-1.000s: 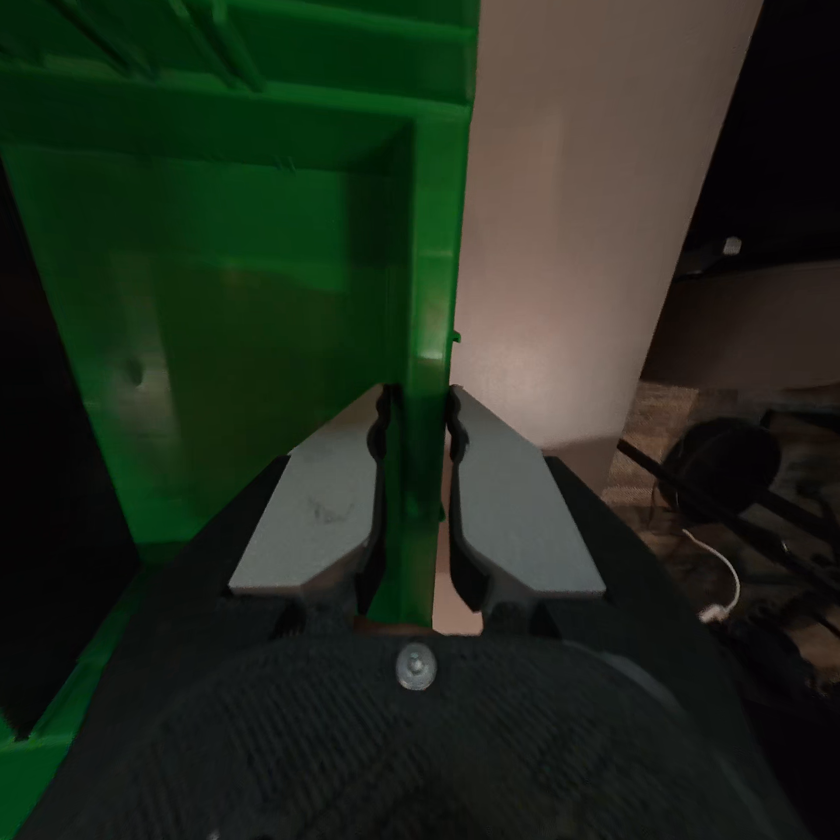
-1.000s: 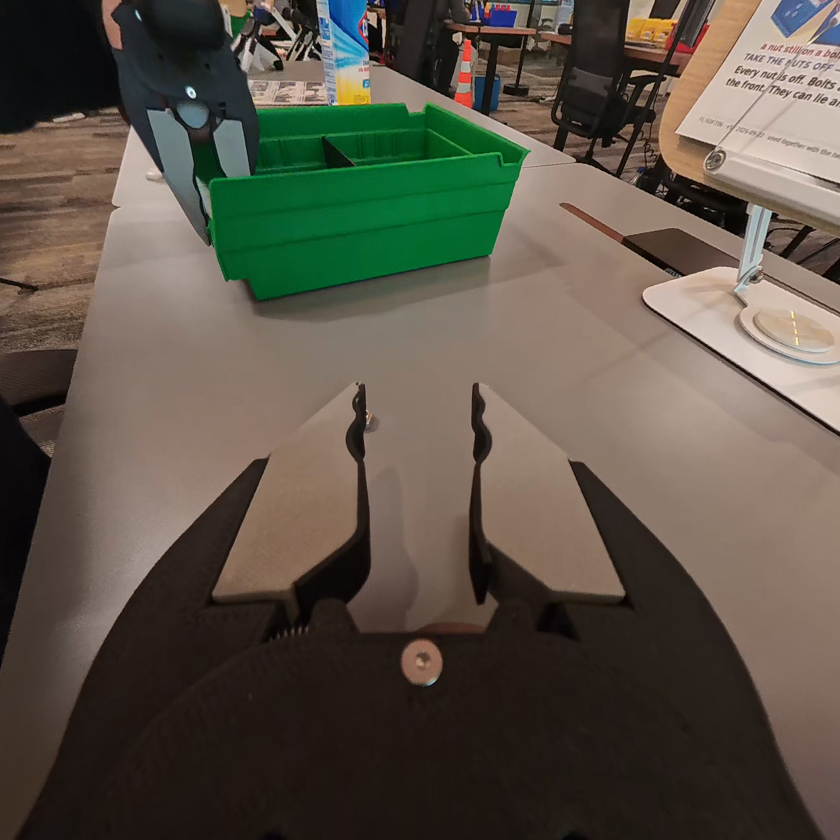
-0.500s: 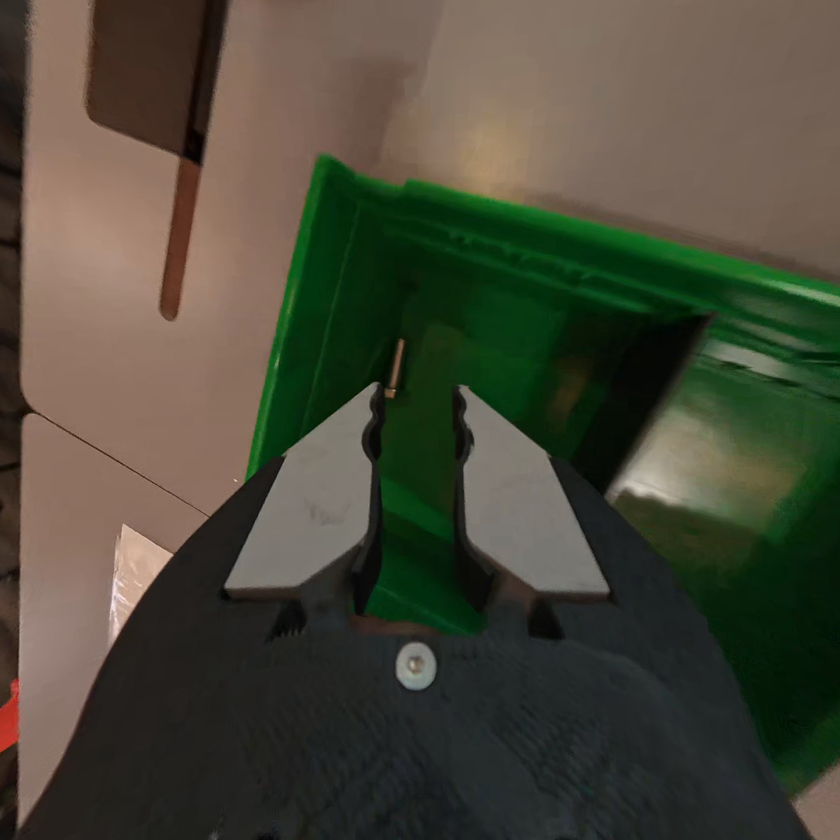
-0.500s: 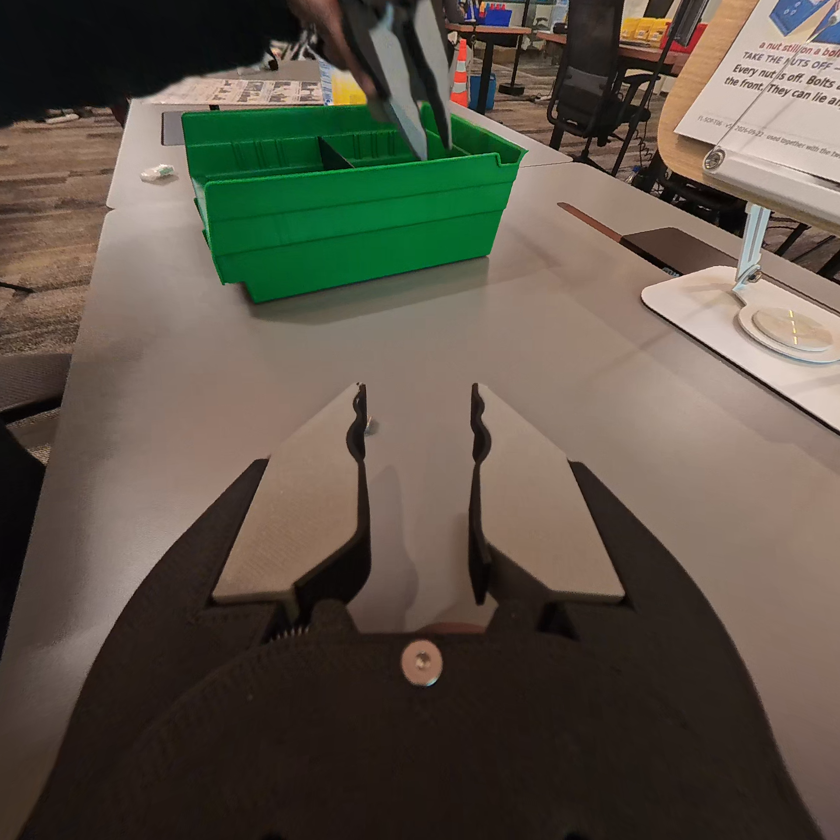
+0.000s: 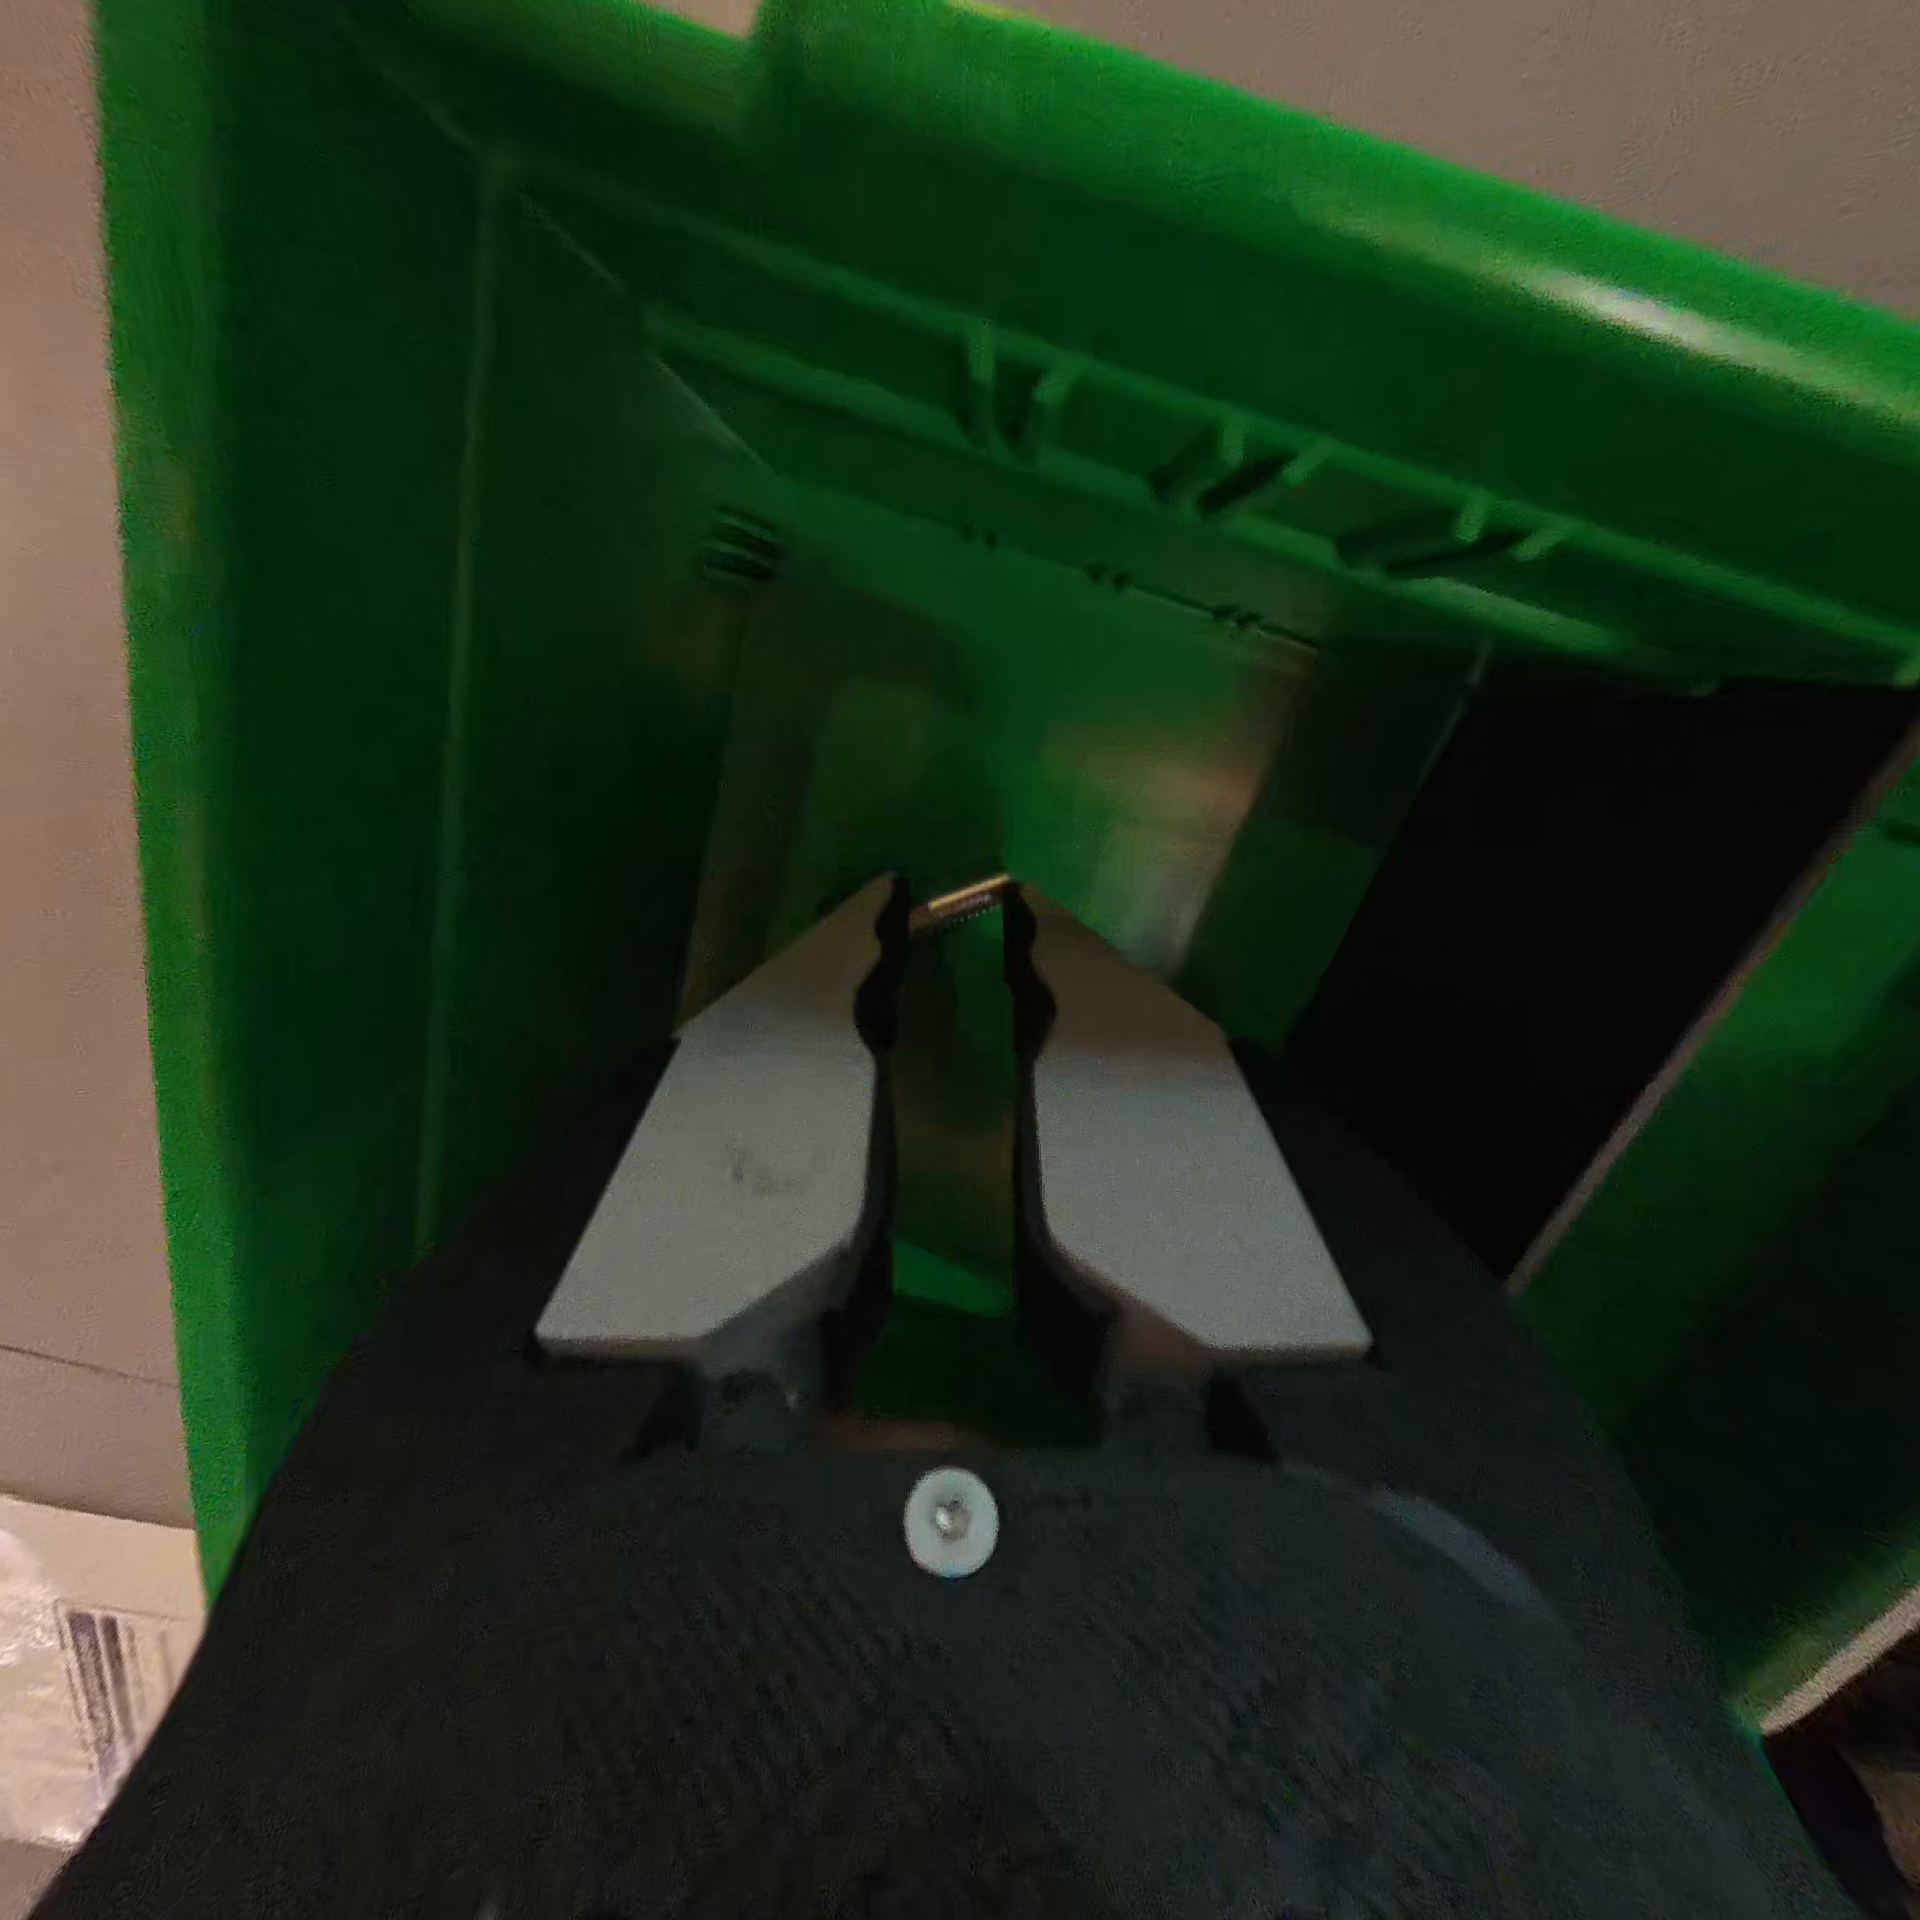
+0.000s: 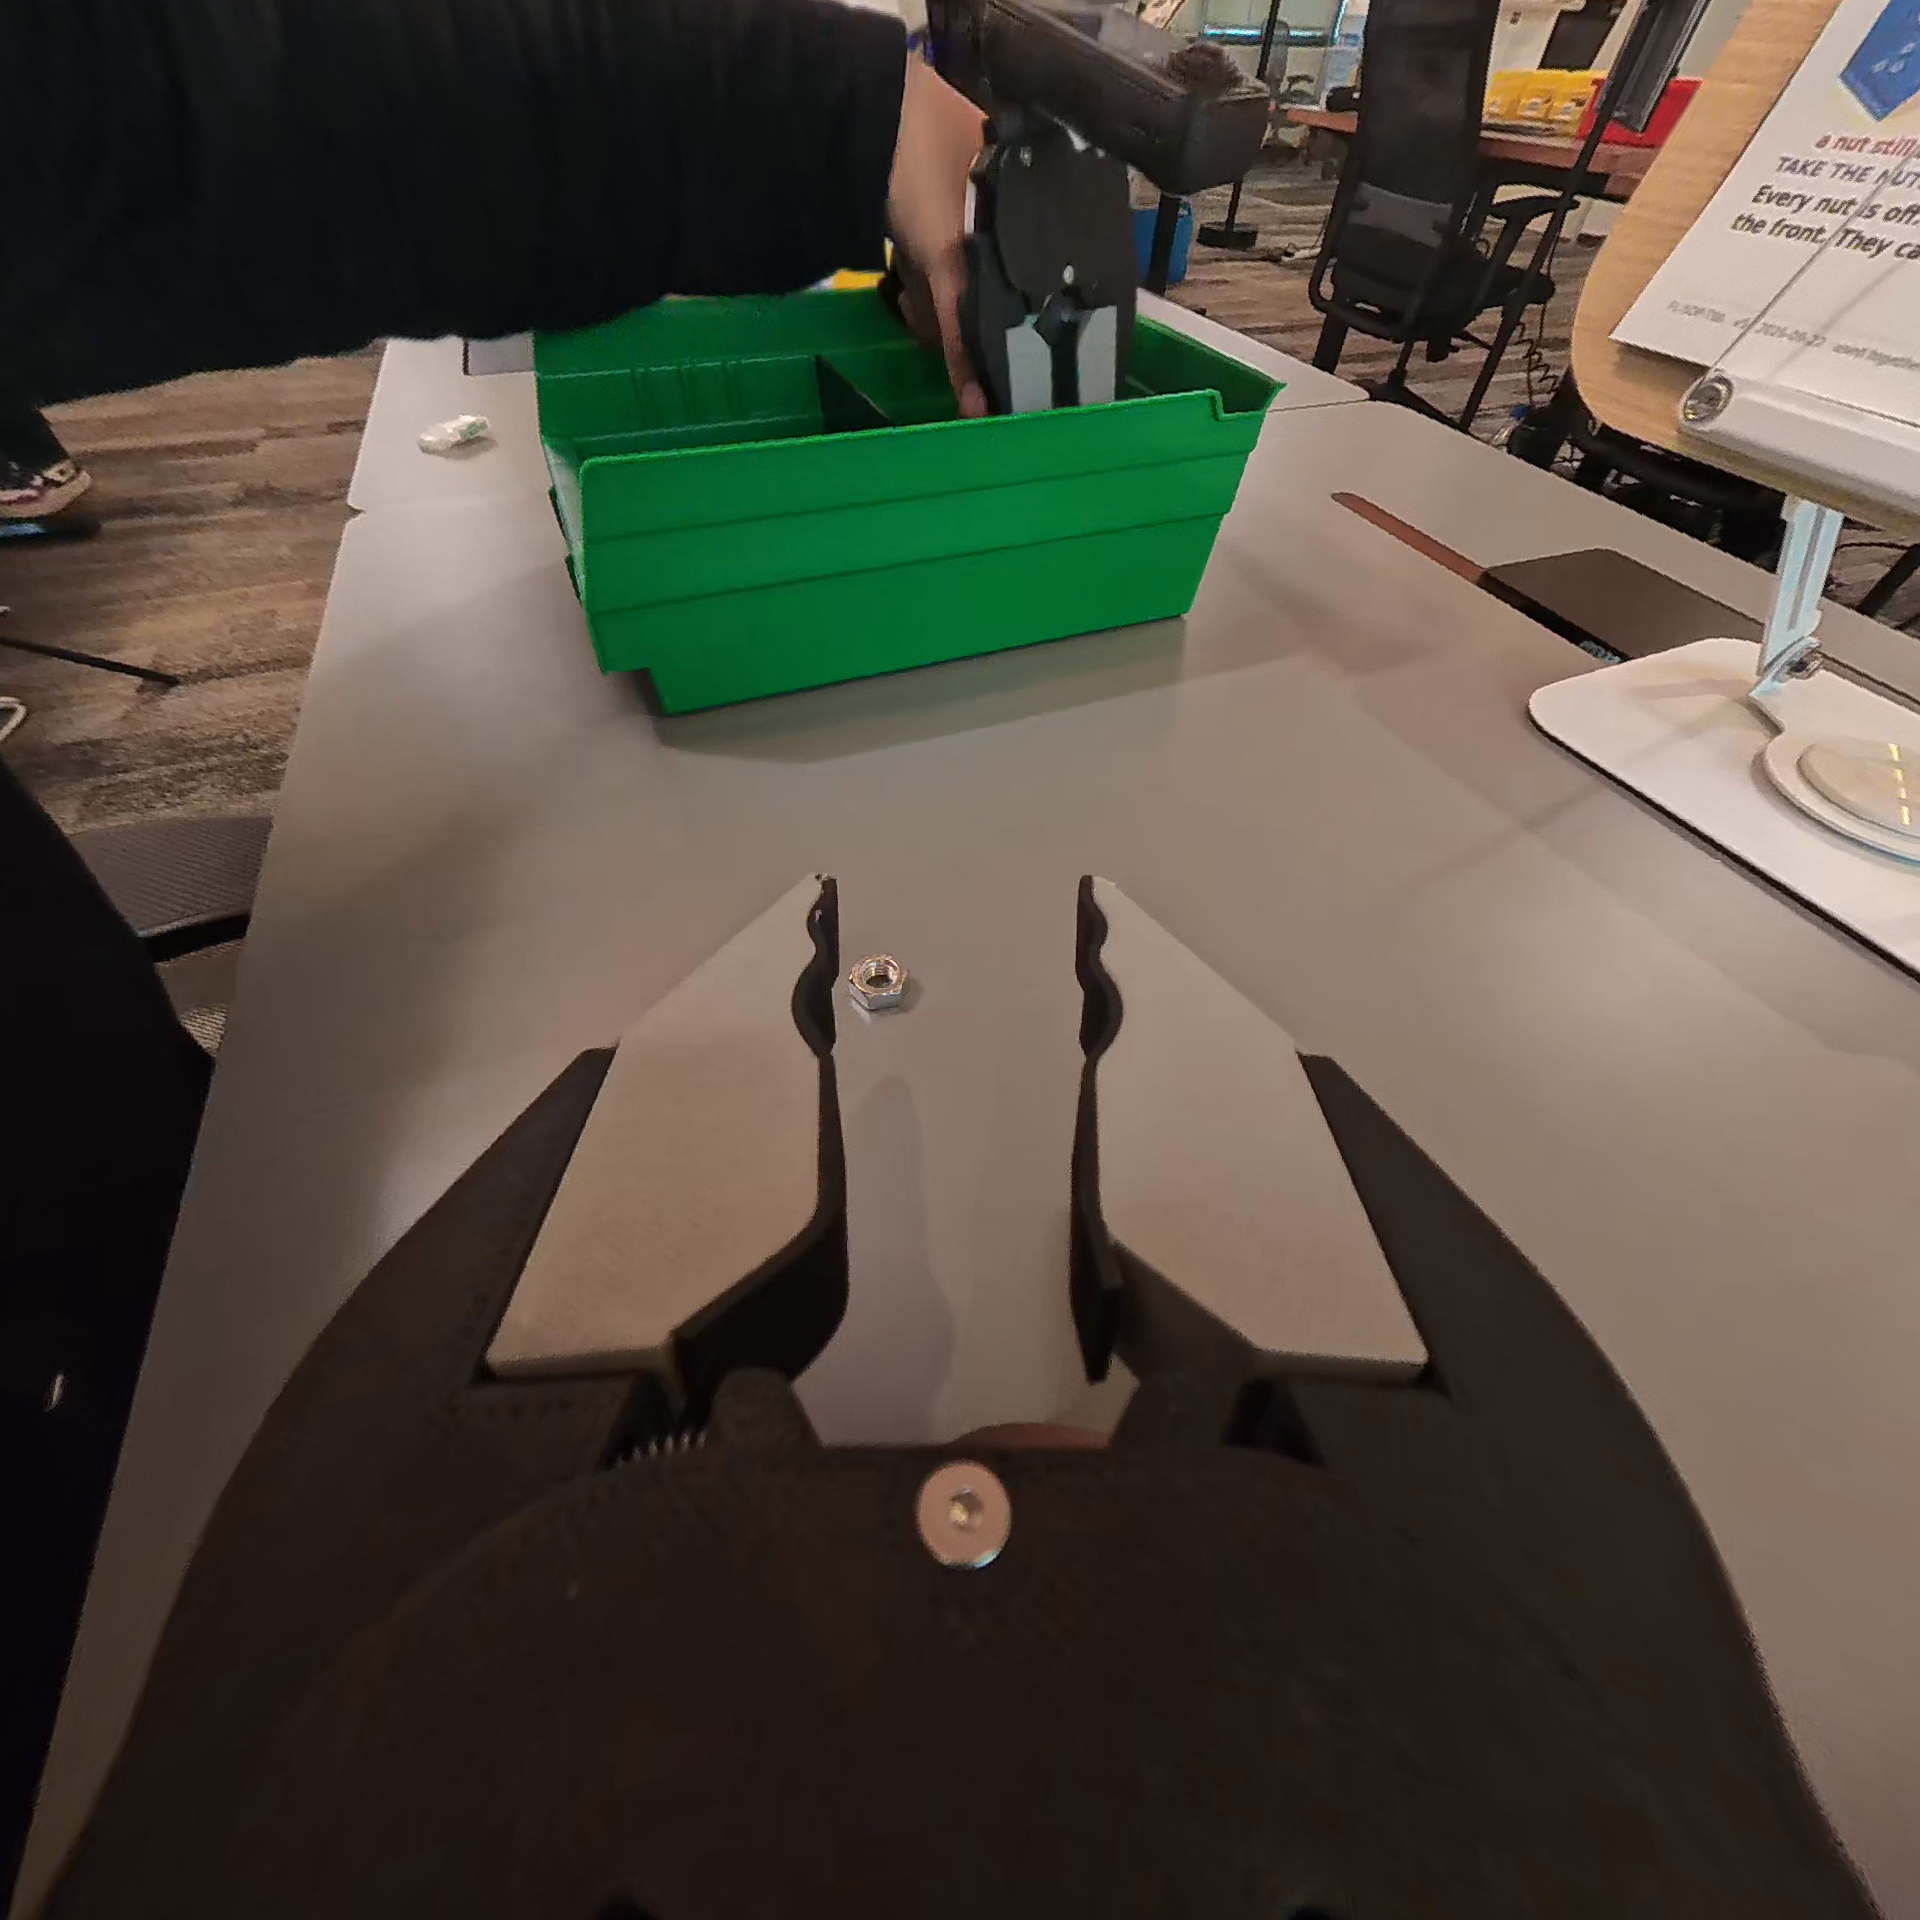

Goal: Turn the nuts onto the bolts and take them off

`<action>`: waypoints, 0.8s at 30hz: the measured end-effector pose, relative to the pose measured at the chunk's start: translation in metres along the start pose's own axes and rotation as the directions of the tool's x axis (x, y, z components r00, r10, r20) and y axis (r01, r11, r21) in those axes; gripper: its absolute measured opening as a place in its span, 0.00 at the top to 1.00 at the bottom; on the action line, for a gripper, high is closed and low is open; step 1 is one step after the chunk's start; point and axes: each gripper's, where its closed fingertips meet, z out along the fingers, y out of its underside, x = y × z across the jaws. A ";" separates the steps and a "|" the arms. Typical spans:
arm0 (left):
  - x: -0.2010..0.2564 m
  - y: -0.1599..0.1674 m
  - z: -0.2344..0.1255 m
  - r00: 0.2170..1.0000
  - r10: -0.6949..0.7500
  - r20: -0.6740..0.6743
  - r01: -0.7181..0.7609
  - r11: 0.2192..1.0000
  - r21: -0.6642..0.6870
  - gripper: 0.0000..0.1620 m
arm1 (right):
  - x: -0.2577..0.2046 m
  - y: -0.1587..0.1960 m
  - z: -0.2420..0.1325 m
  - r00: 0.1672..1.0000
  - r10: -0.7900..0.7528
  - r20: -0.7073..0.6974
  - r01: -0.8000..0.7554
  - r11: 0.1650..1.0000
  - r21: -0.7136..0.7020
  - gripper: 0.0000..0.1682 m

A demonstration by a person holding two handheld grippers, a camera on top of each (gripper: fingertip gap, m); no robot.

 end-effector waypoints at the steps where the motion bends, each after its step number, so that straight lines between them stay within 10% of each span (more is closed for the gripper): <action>1: -0.001 0.002 0.000 1.000 0.005 0.008 -0.005 1.000 -0.008 0.87 | 0.000 0.000 0.000 1.000 -0.009 -0.004 0.009 1.000 -0.003 0.75; 16: 0.007 0.011 0.002 0.989 0.110 0.096 -0.111 0.994 -0.002 0.95 | 0.002 -0.003 -0.001 1.000 -0.003 -0.011 0.003 1.000 0.008 0.75; 24: 0.013 -0.049 -0.112 0.936 -0.089 0.339 -0.078 0.890 0.449 0.95 | 0.002 -0.007 -0.004 1.000 0.030 0.001 -0.030 0.999 0.032 0.75</action>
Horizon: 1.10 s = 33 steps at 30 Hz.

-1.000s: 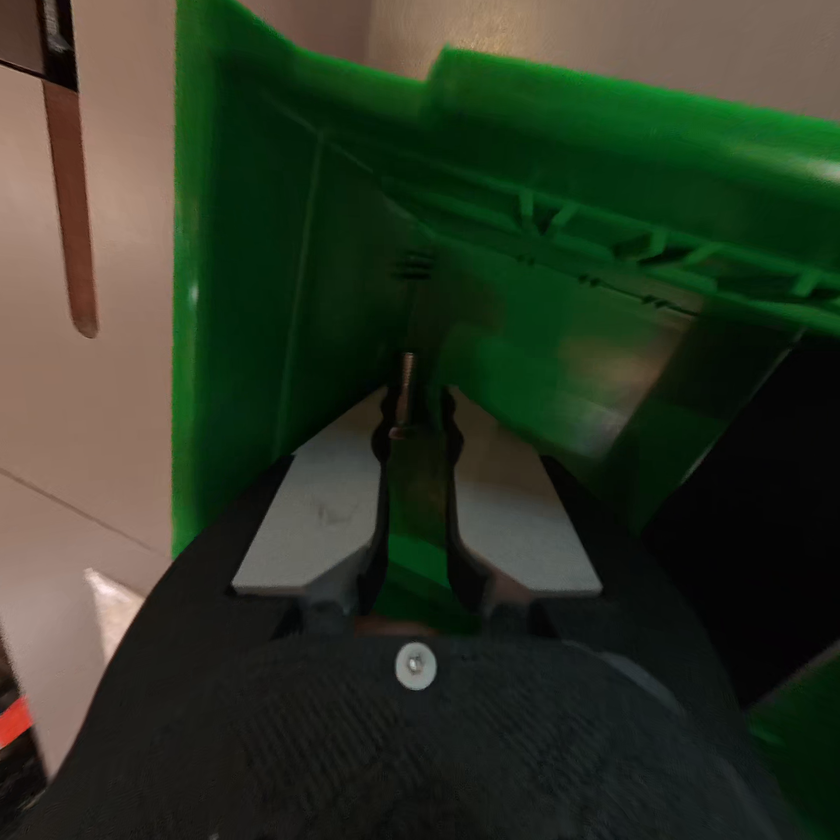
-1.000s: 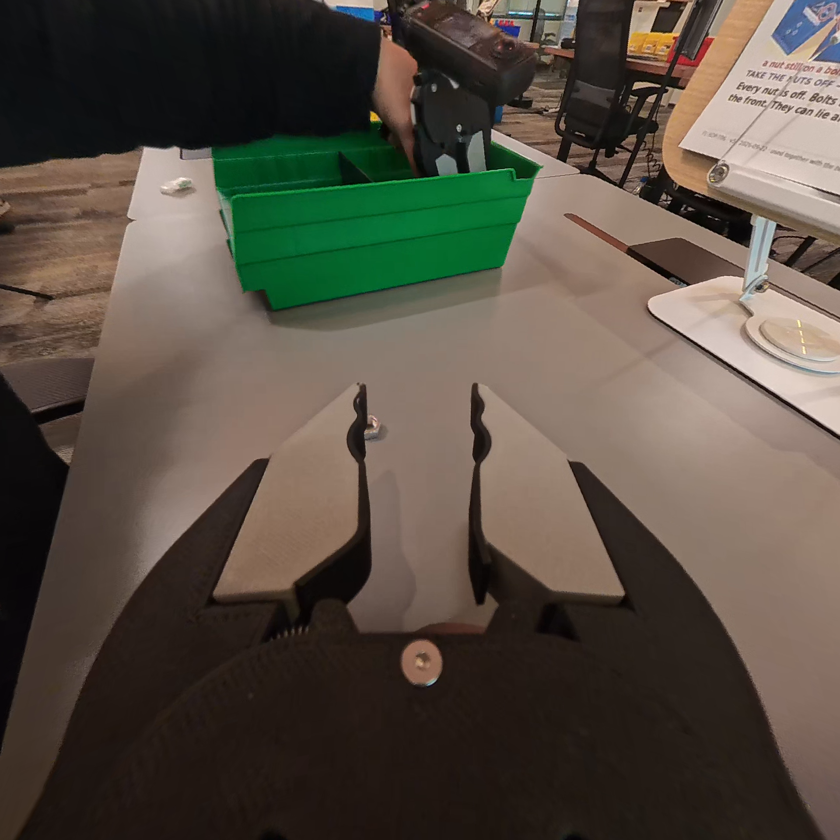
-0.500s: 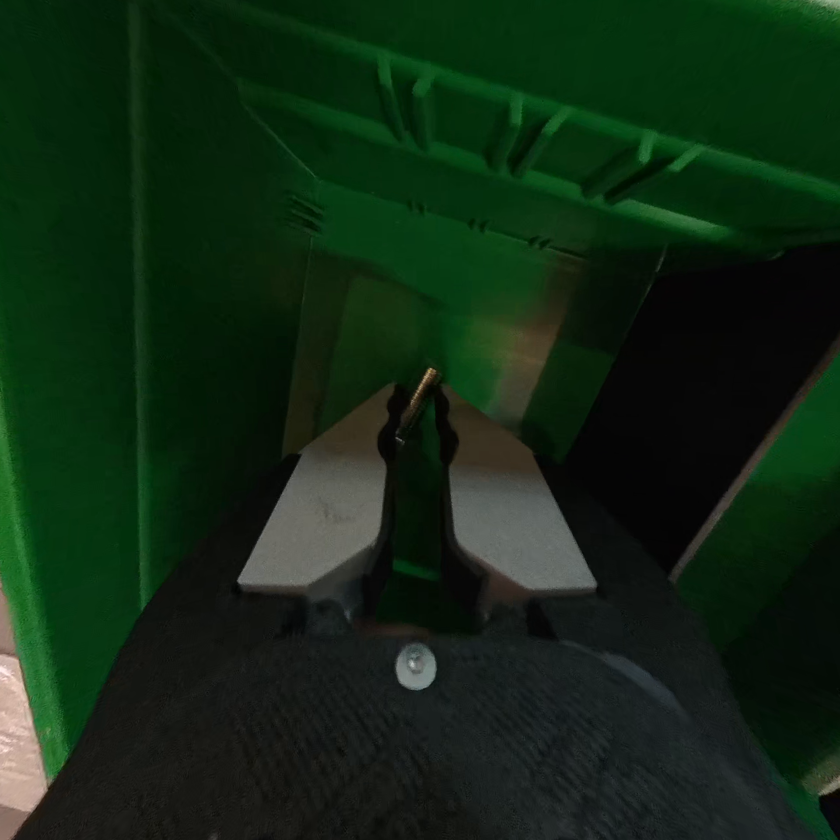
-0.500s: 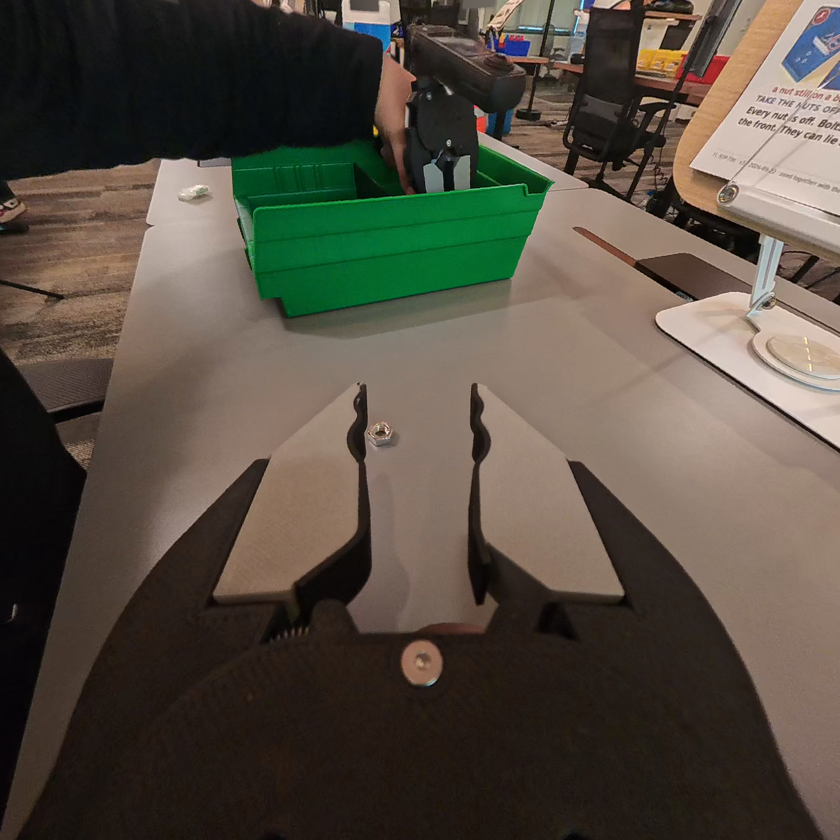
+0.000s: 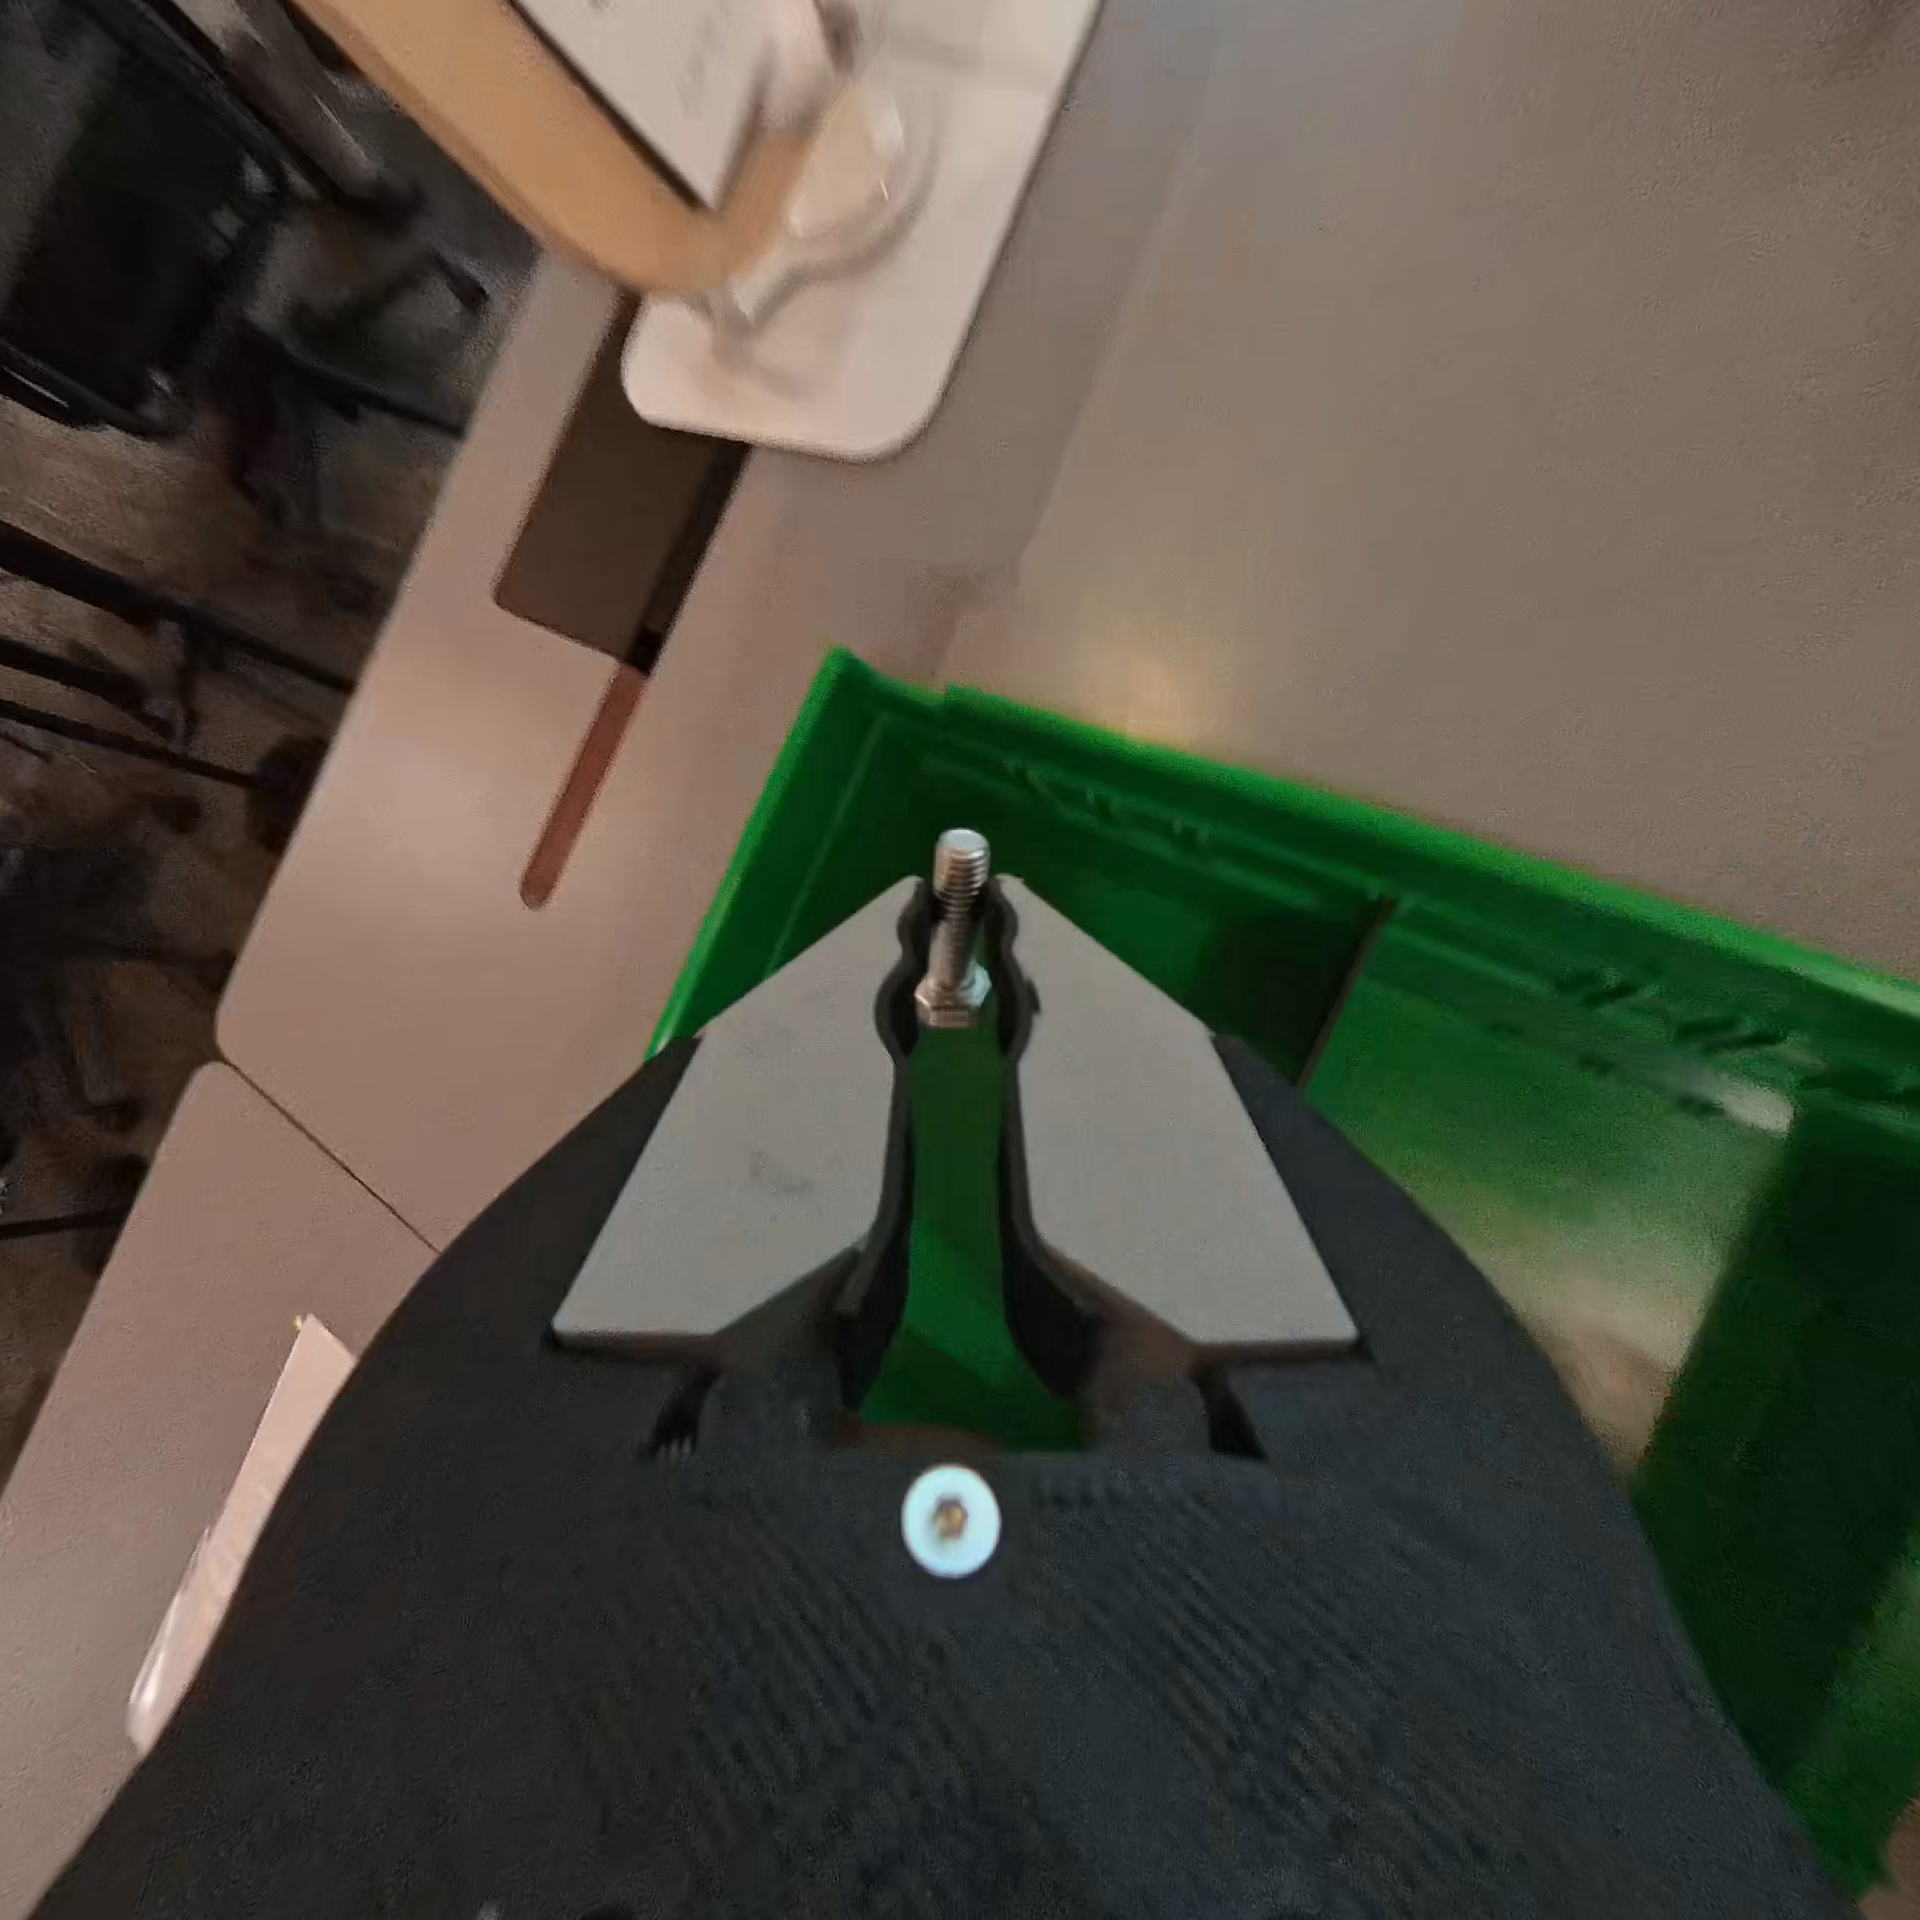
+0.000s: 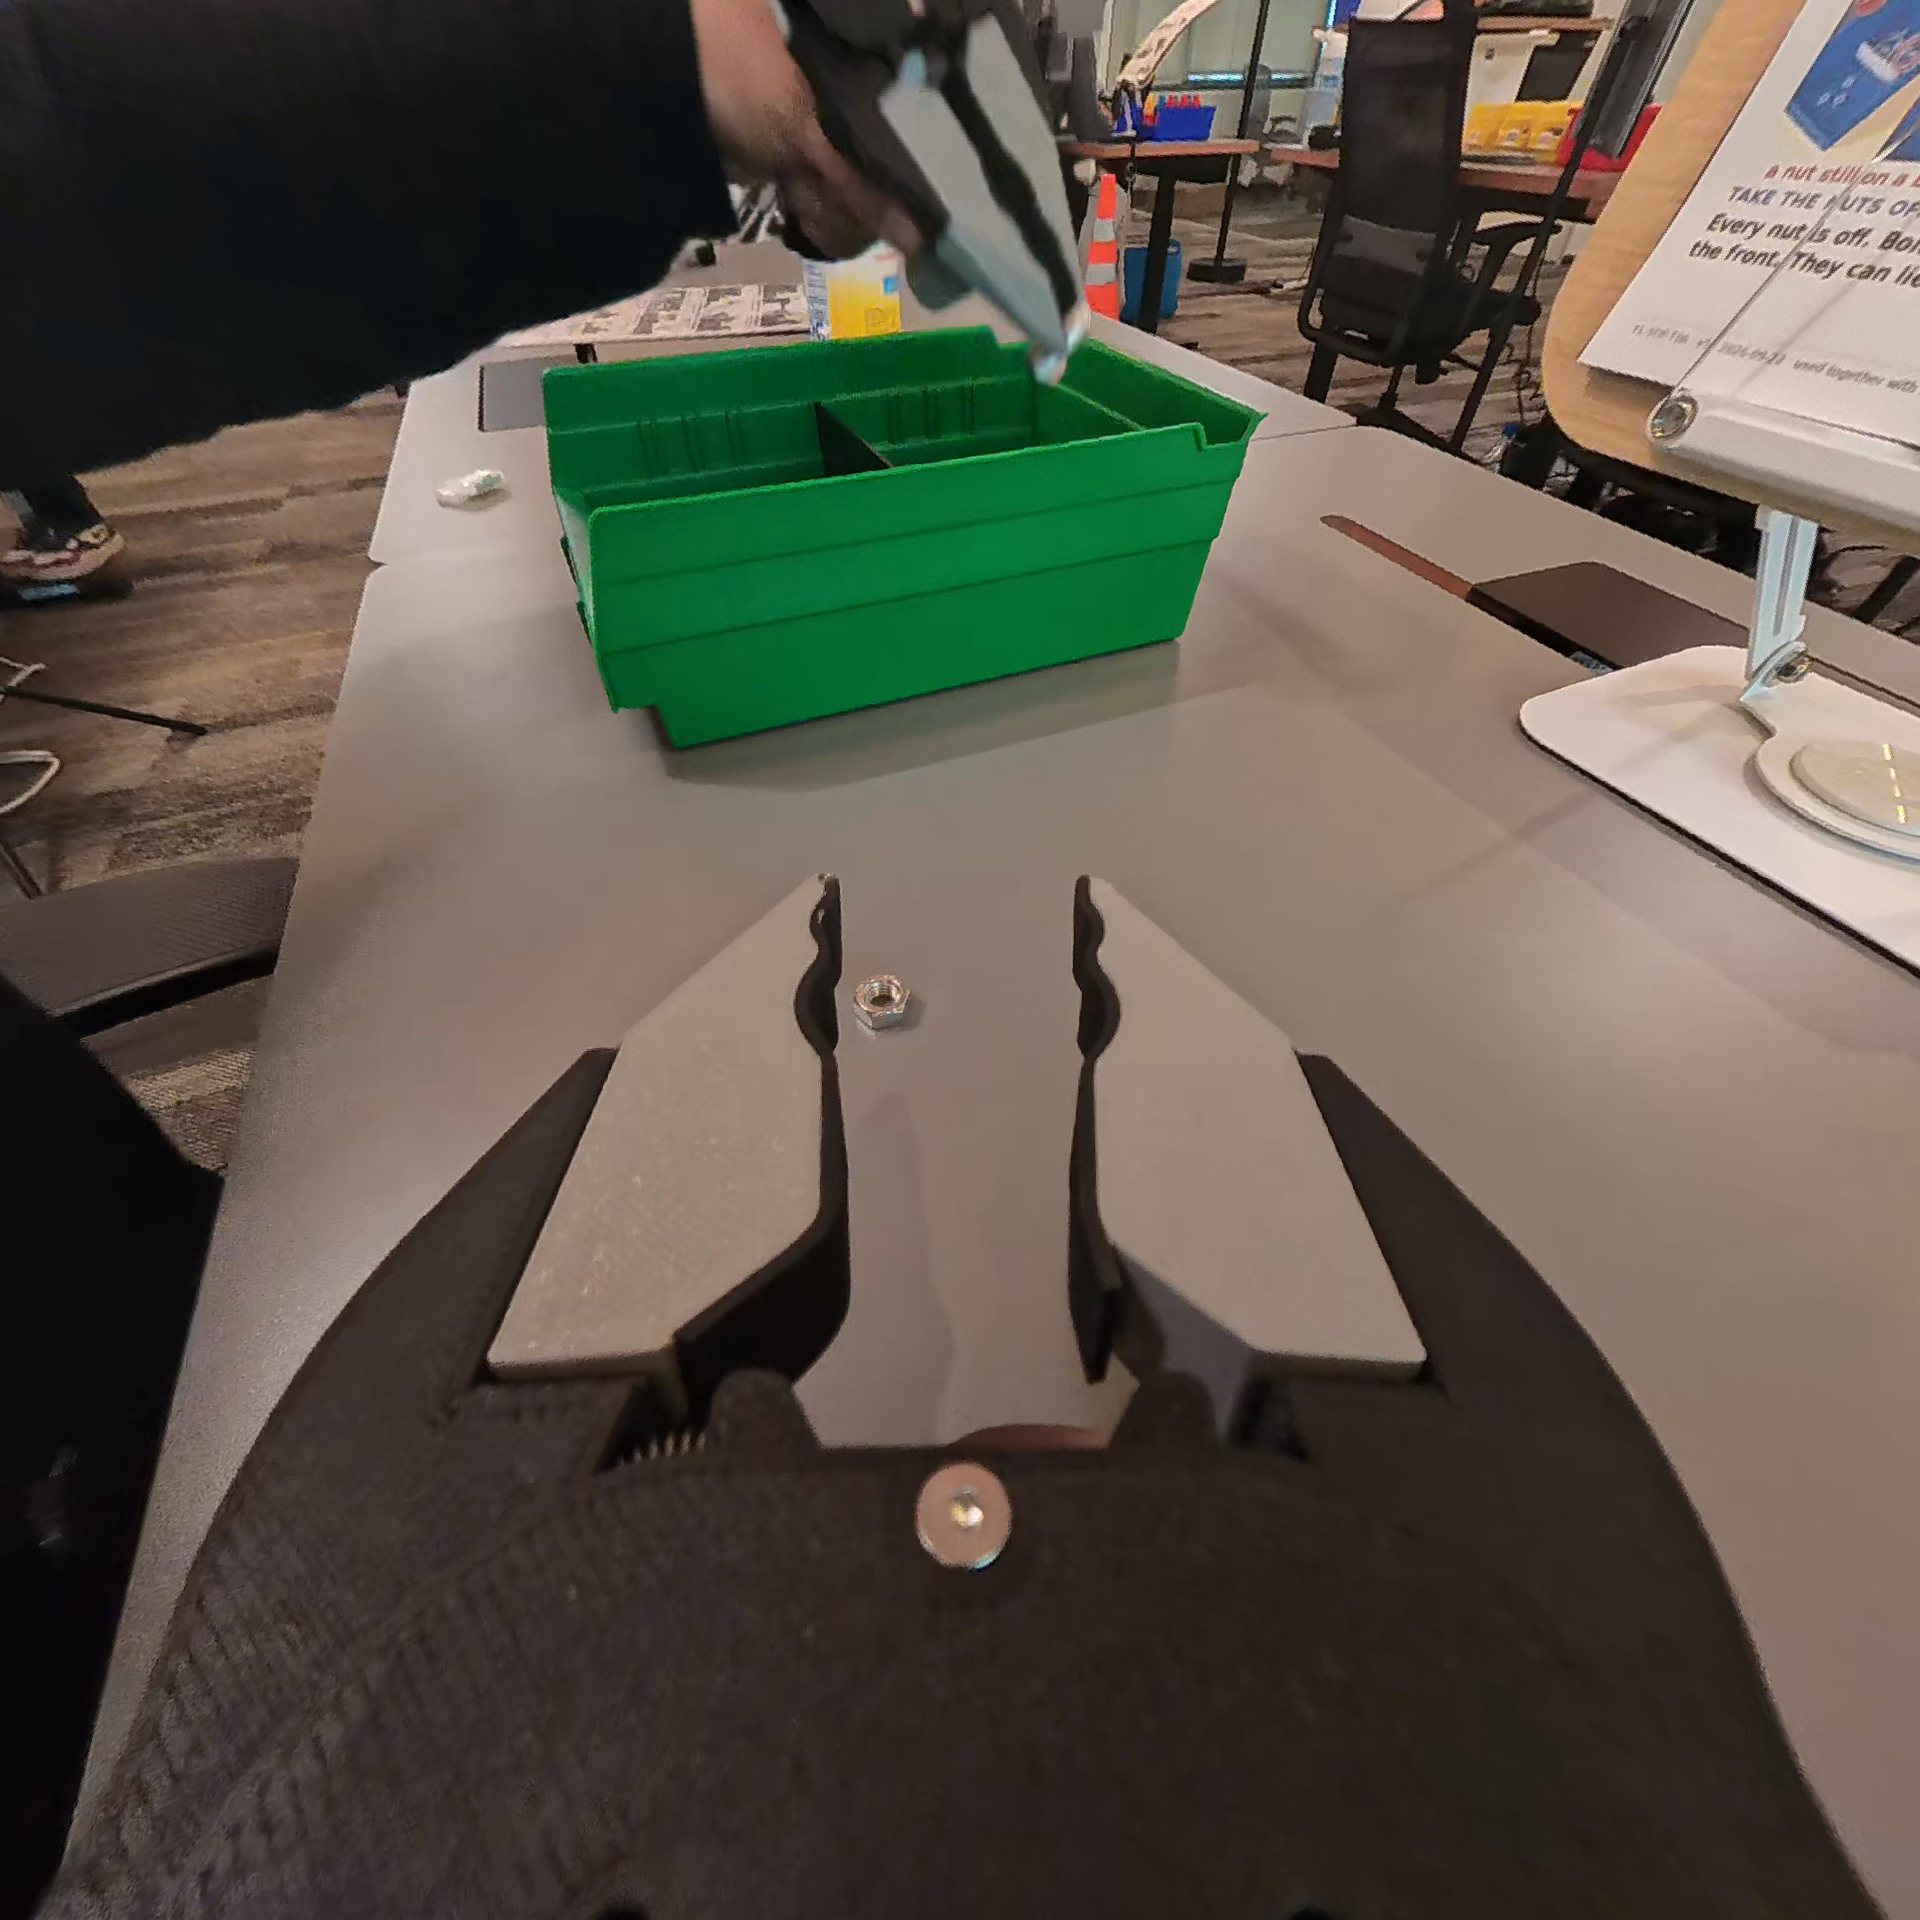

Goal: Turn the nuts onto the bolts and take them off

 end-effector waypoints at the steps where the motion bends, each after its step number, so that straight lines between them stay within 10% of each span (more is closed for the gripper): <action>1: -0.001 -0.018 -0.011 0.999 -0.028 0.047 0.024 0.996 0.084 0.95 | 0.001 0.000 -0.001 1.000 -0.003 -0.007 0.003 1.000 0.000 0.75; 9: 0.111 -0.169 -0.076 0.969 -0.244 -0.027 0.203 0.739 0.643 0.95 | 0.007 -0.001 -0.004 1.000 0.004 -0.013 -0.004 1.000 0.016 0.76; 18: 0.227 -0.220 0.003 0.890 -0.069 -0.450 0.417 0.521 0.745 0.96 | 0.021 -0.010 -0.017 0.998 0.057 -0.004 -0.056 0.993 0.108 0.76; 24: 0.239 -0.194 0.063 0.925 -0.088 -0.369 0.324 0.689 0.648 0.96 | 0.030 -0.027 -0.028 0.986 0.156 0.054 -0.164 0.965 0.204 0.78; 33: 0.248 -0.197 0.069 0.940 -0.109 -0.322 0.306 0.684 0.662 0.96 | 0.022 -0.024 -0.022 0.974 0.194 0.113 -0.212 0.961 0.176 0.83</action>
